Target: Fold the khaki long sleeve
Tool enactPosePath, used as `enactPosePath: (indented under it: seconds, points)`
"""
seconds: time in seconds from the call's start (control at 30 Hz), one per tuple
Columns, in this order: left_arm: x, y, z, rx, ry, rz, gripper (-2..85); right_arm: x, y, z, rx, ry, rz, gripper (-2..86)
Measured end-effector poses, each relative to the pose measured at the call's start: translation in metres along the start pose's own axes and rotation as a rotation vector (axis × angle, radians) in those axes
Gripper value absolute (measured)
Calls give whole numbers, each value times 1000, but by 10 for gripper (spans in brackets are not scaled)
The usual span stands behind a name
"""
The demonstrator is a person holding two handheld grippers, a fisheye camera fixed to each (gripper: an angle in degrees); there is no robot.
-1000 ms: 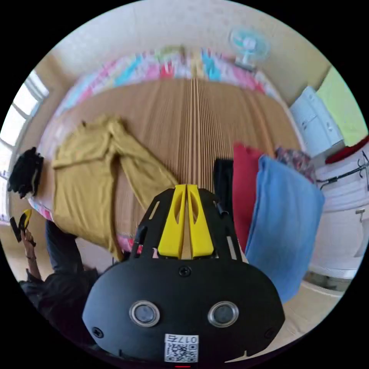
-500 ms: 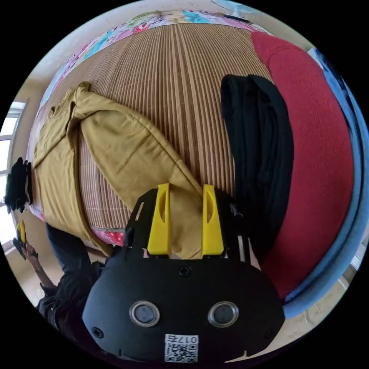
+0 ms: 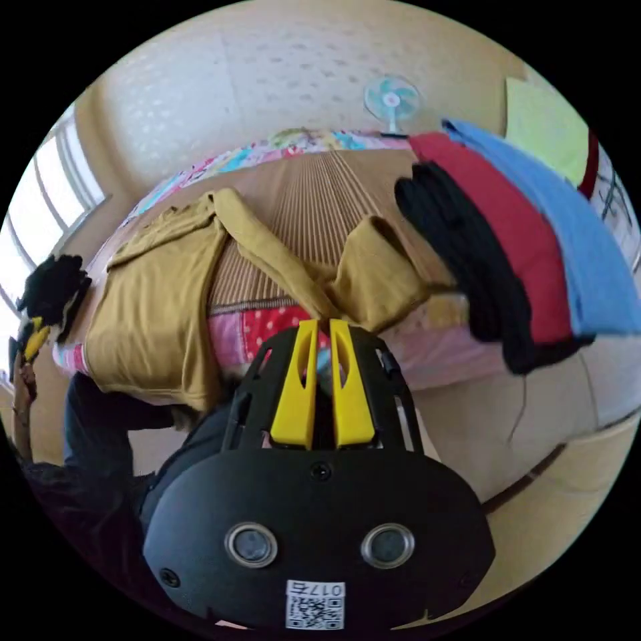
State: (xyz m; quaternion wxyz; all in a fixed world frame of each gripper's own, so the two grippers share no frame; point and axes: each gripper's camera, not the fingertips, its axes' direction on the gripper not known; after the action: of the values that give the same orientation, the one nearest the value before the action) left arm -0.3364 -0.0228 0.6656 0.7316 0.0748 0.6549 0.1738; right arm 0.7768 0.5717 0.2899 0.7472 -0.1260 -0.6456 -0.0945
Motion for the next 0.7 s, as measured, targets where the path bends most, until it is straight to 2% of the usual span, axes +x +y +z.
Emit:
enactPosePath:
  seconds: [0.07, 0.17, 0.33, 0.4, 0.47, 0.53, 0.6, 0.7]
  points:
    - [-4, -4, 4, -22, 4, -10, 101, 30, 33, 7, -18, -140, 176, 43]
    - [-1, -11, 4, -18, 10, 4, 101, 81, 75, -12, 135, -378, 412, 65]
    - [2, -17, 10, -26, 35, 16, 101, 163, 104, -2, 250, -608, 790, 117]
    - [1, -17, 14, -36, 43, 12, 101, 192, 107, 22, 274, -764, 914, 75]
    - [-3, -17, 15, -38, 57, -2, 101, 200, 101, 21, 323, -795, 956, 46]
    - [-5, -17, 12, -33, 70, -8, 101, 191, 72, -13, 411, -705, 887, 38]
    - [-6, -17, 5, -21, 62, -6, 101, 169, -5, -66, 460, -577, 645, 33]
    - [-11, -19, -7, -10, 52, -3, 101, 166, -87, -119, 608, -675, 360, 31]
